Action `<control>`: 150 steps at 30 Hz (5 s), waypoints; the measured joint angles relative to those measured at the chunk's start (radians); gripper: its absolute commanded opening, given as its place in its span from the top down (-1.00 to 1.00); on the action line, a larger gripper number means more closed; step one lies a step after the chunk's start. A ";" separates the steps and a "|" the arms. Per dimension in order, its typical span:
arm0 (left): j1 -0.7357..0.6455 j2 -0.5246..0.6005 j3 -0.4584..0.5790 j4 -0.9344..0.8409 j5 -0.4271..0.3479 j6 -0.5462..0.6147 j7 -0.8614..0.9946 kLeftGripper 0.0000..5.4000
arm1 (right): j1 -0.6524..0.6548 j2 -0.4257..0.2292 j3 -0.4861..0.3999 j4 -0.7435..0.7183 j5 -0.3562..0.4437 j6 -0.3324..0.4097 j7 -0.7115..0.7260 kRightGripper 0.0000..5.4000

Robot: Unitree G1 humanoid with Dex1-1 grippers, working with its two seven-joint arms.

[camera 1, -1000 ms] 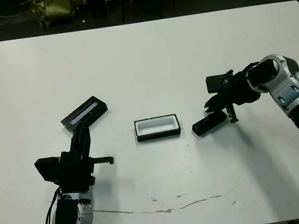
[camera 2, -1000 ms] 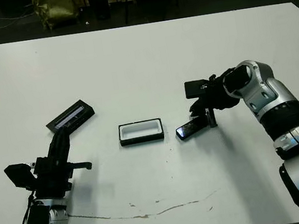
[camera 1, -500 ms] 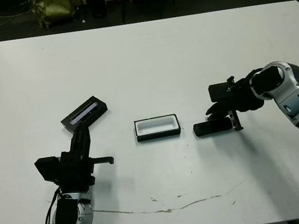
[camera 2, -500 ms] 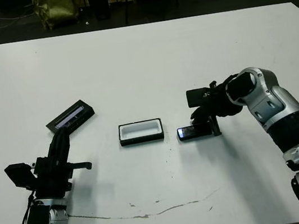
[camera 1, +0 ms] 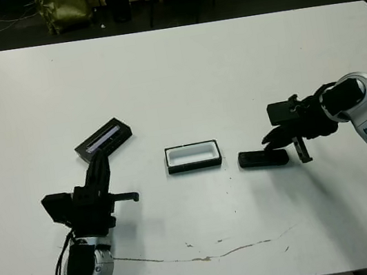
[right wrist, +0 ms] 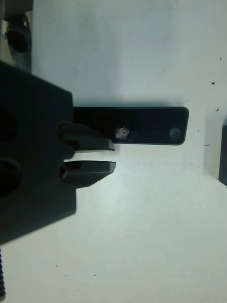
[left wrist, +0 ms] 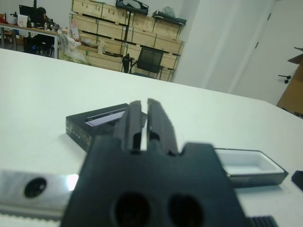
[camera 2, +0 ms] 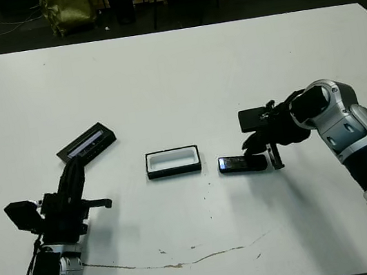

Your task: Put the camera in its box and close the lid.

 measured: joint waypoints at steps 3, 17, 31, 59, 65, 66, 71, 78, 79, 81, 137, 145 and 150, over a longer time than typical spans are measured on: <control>0.000 0.000 0.000 0.000 0.000 0.000 0.000 0.99 | 0.000 -0.015 0.002 -0.014 -0.001 0.000 0.007 1.00; 0.000 0.000 0.003 0.001 -0.001 0.006 0.001 0.99 | 0.010 -0.040 0.011 -0.030 0.015 0.007 0.064 1.00; 0.001 0.000 0.004 -0.001 -0.005 0.005 -0.003 0.99 | 0.015 -0.050 0.023 -0.043 0.014 0.020 0.094 1.00; 0.001 0.000 0.003 0.002 -0.001 0.003 -0.001 0.99 | 0.079 -0.102 -0.011 -0.113 -0.110 0.005 -0.161 1.00; 0.001 -0.001 0.000 0.001 -0.001 0.002 0.000 0.99 | 0.098 -0.130 -0.080 -0.166 -0.107 -0.028 -0.242 1.00; 0.001 -0.001 0.000 0.001 0.000 0.002 0.002 0.99 | 0.101 -0.134 -0.098 -0.176 -0.091 -0.030 -0.247 1.00; 0.000 0.000 -0.001 0.008 0.003 -0.012 -0.003 0.99 | 0.140 -0.136 -0.231 -0.251 0.065 -0.011 -0.260 1.00; 0.002 0.000 -0.006 0.005 0.004 -0.008 0.002 0.99 | 0.315 -0.128 -0.382 -0.512 0.186 0.060 -0.369 1.00; 0.002 0.000 -0.006 0.006 0.004 -0.011 0.000 0.99 | 0.347 -0.127 -0.400 -0.564 0.188 0.085 -0.395 1.00; 0.001 0.000 -0.006 0.008 0.003 -0.013 -0.001 0.99 | 0.413 -0.124 -0.437 -0.655 0.190 0.112 -0.443 1.00; 0.004 -0.001 -0.013 0.007 0.014 0.004 0.006 1.00 | 0.672 -0.070 -0.346 -0.539 0.337 0.118 -0.460 -0.99; 0.004 -0.001 -0.013 0.000 0.013 0.012 0.006 1.00 | 0.673 -0.051 -0.325 -0.514 0.339 0.124 -0.464 -0.99; 0.005 -0.001 -0.013 0.000 0.019 0.008 0.007 1.00 | 0.659 -0.051 -0.305 -0.506 0.329 0.120 -0.472 -0.99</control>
